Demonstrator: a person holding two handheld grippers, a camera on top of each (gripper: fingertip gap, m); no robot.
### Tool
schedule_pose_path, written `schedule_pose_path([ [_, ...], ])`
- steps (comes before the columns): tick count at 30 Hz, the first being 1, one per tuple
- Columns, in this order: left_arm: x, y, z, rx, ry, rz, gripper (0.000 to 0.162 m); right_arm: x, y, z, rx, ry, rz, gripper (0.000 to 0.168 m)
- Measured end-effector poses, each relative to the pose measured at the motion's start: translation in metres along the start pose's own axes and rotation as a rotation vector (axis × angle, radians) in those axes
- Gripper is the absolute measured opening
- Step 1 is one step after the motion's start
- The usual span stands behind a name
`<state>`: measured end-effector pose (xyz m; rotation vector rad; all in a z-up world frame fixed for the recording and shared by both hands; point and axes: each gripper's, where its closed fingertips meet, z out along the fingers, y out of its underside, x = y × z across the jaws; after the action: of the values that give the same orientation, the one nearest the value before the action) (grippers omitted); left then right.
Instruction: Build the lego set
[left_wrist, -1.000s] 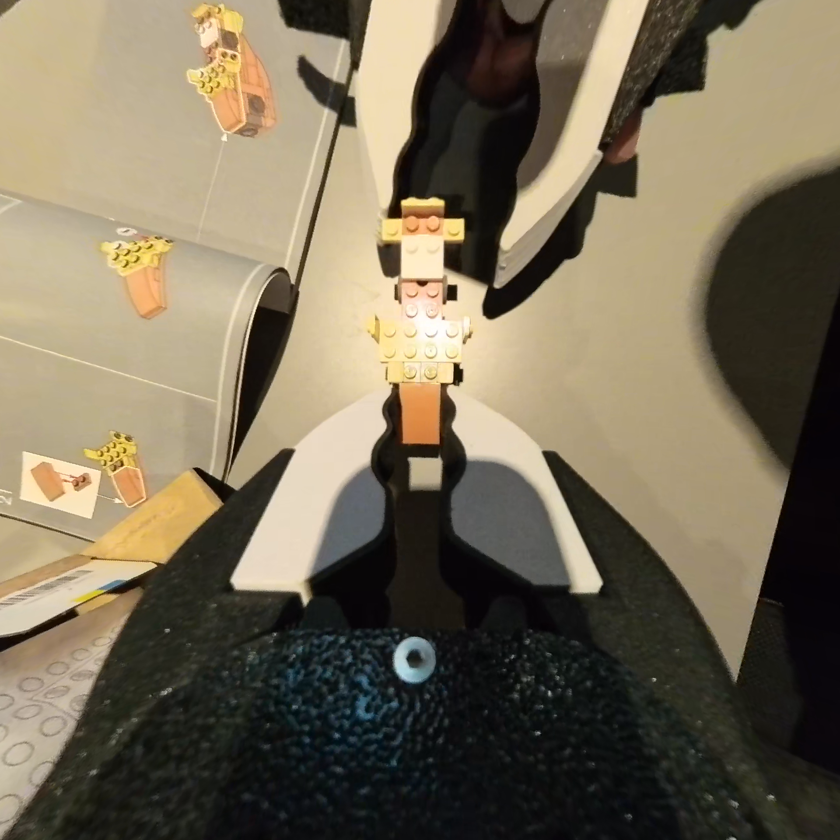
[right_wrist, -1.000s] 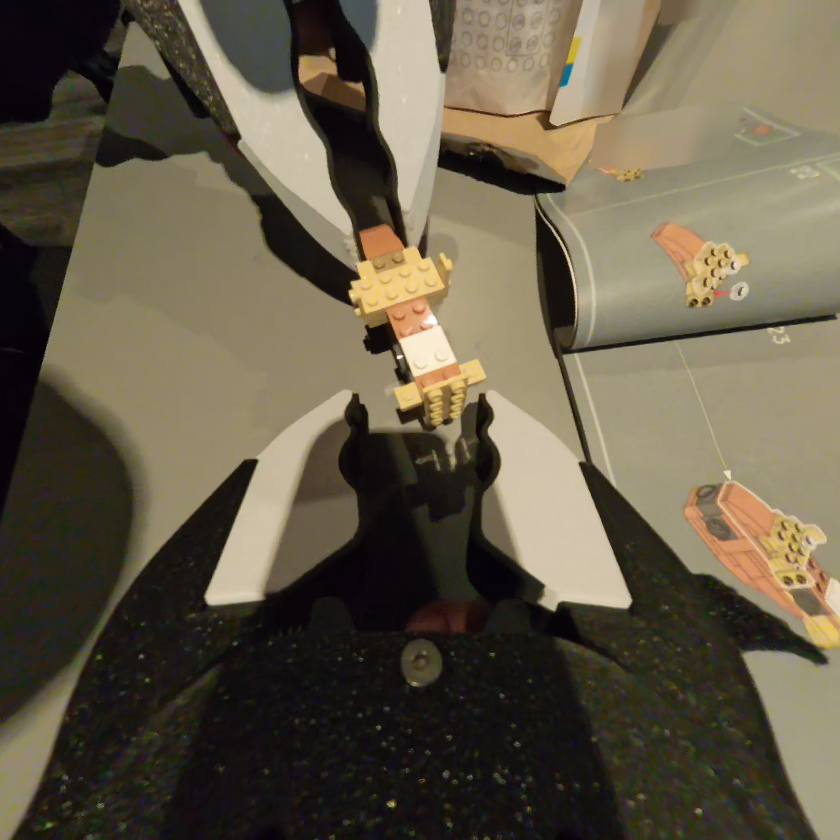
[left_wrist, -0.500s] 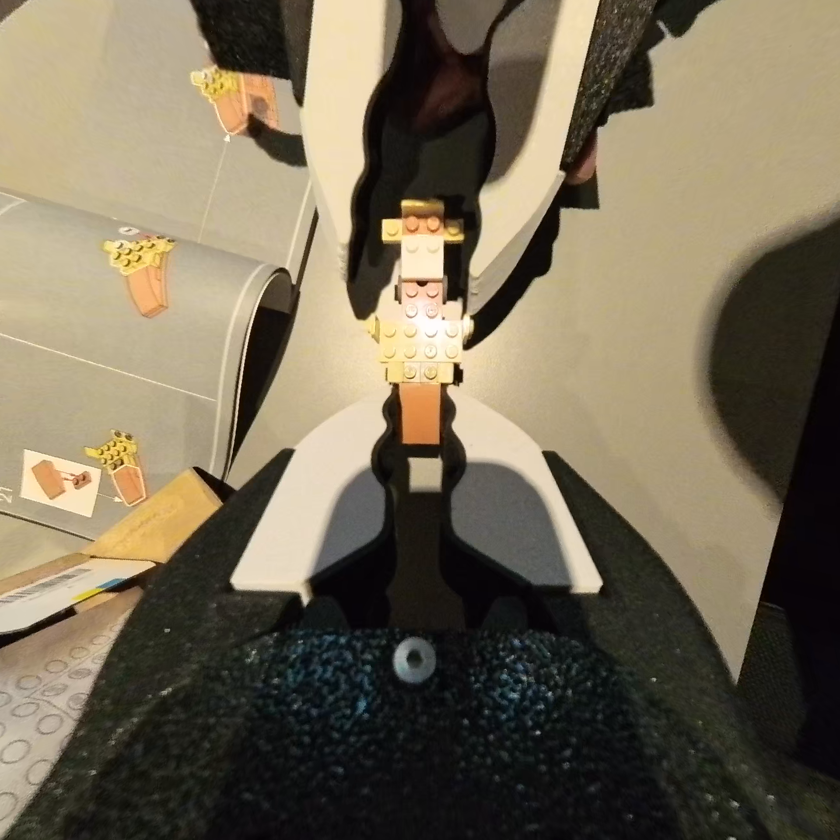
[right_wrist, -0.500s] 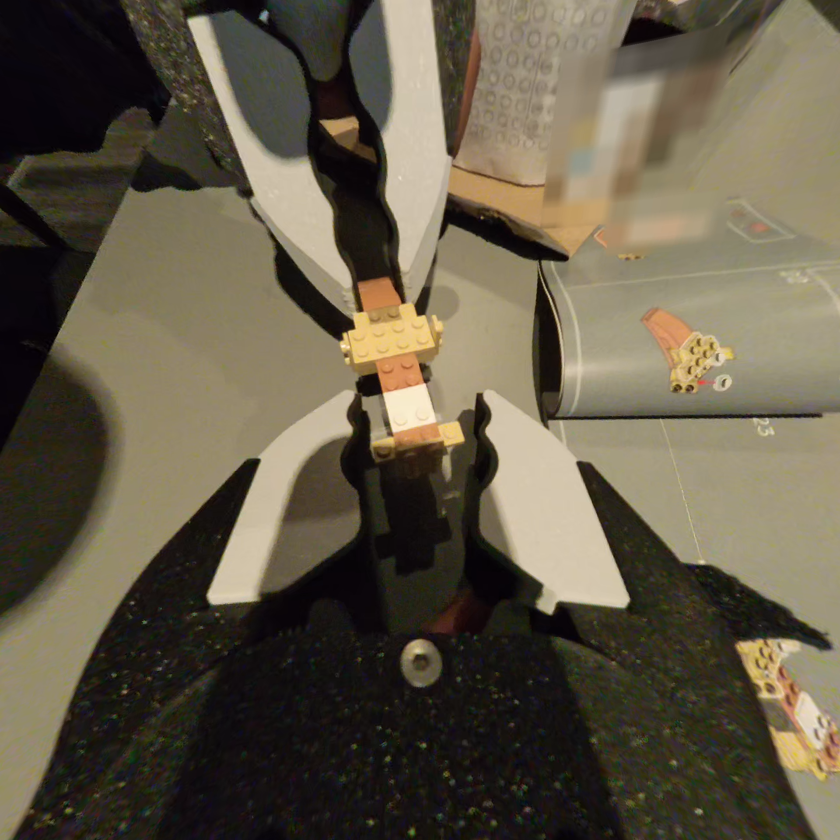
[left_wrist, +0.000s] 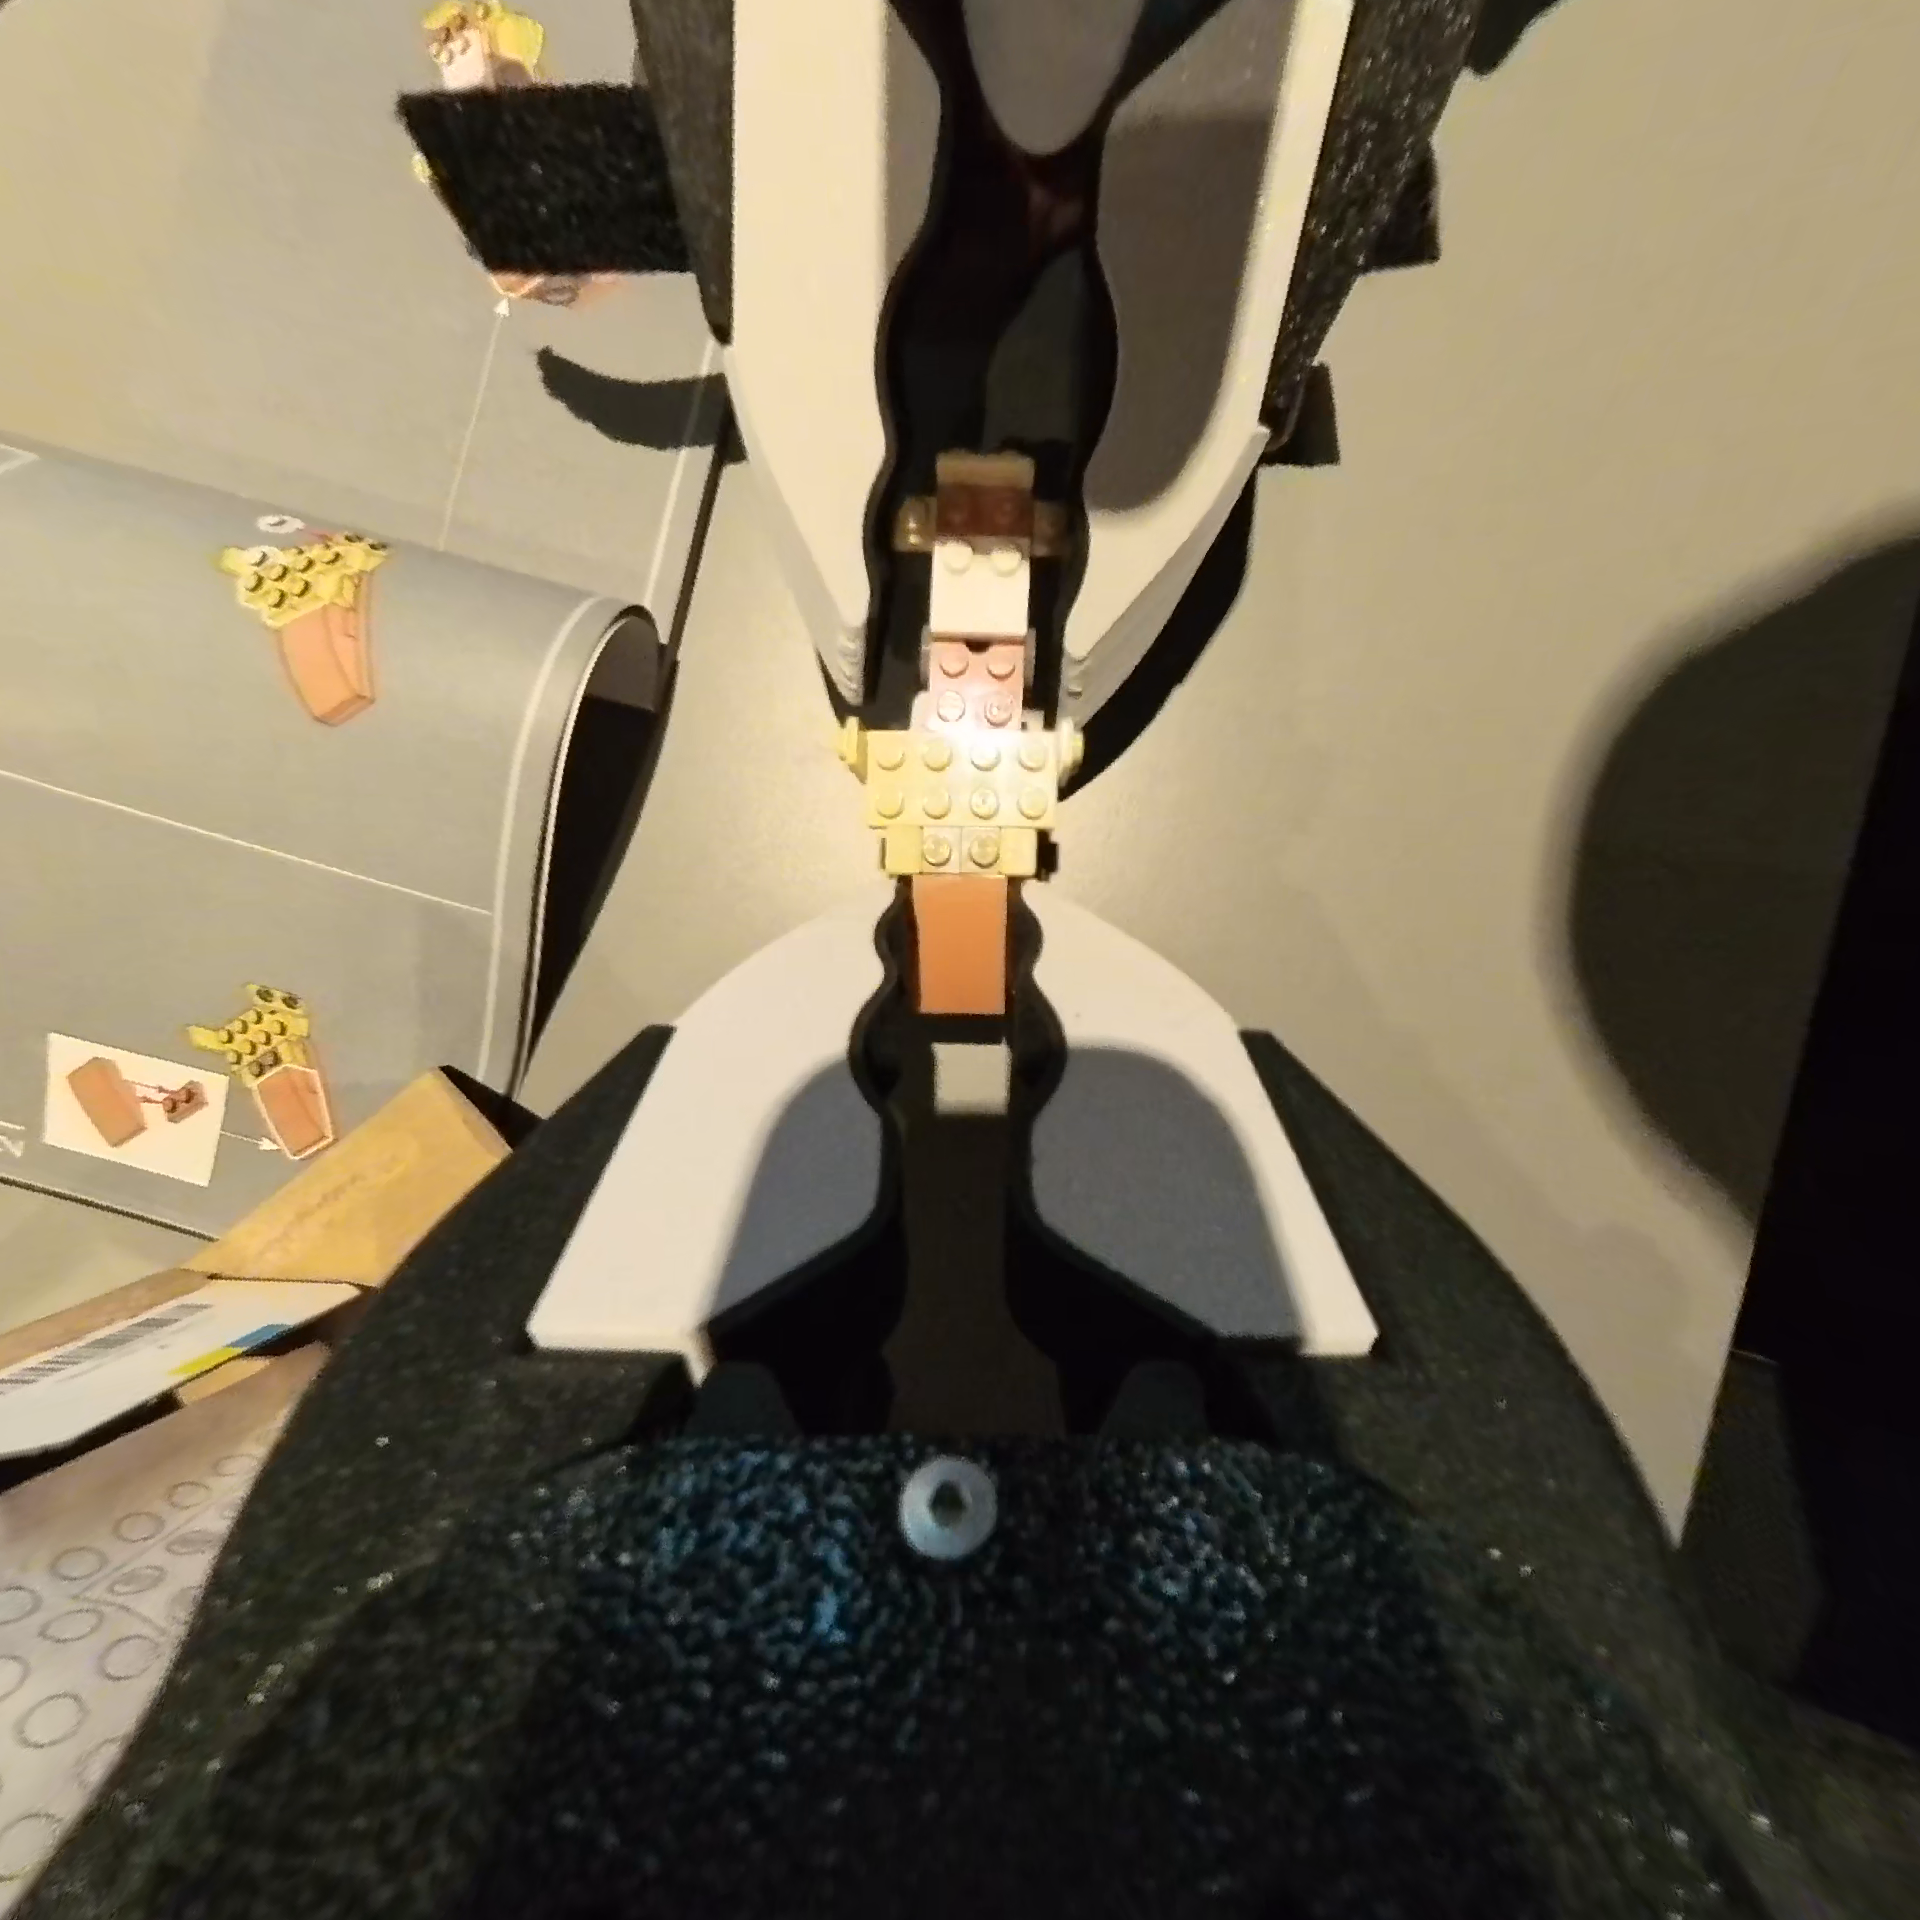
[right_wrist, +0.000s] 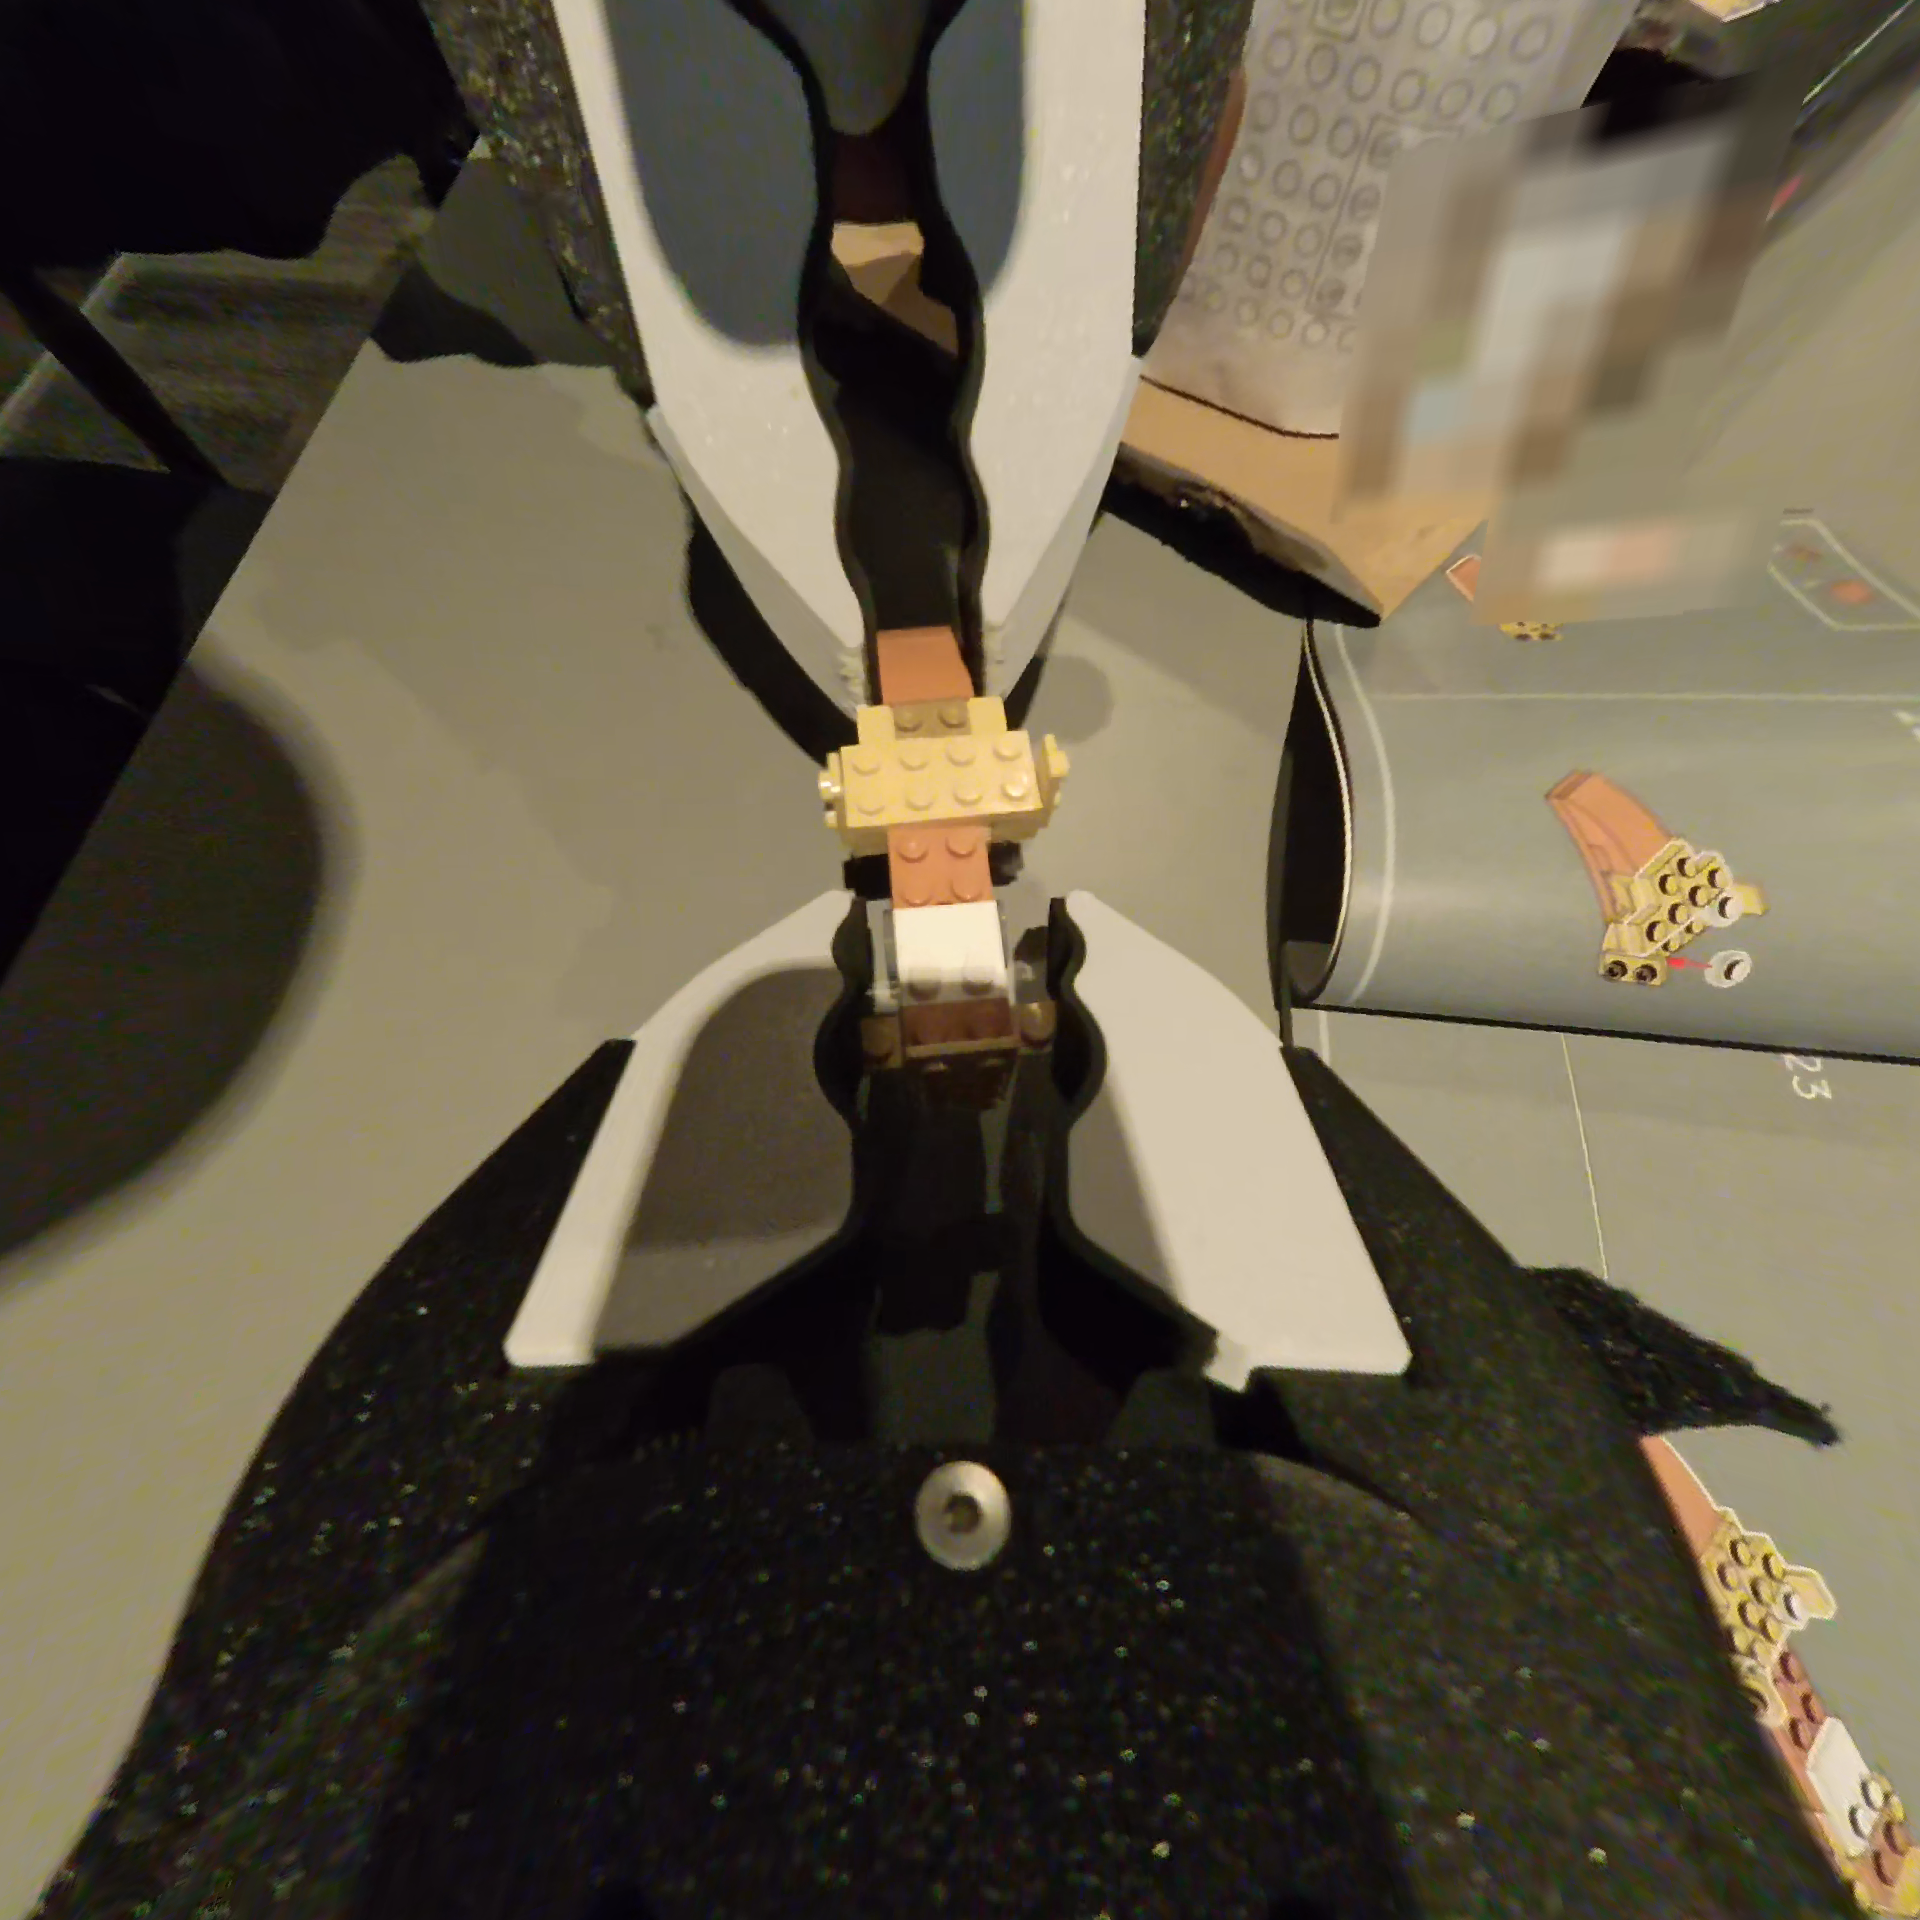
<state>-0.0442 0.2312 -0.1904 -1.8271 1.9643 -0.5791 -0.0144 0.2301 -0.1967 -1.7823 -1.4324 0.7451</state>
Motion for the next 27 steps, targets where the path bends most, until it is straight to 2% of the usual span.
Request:
schedule_pose_path([
  [27,0.0026,-0.0020,-0.0008,0.002,-0.009,0.037,0.017,-0.0012,0.0021,-0.0011,-0.004,-0.010,0.001,0.028],
])
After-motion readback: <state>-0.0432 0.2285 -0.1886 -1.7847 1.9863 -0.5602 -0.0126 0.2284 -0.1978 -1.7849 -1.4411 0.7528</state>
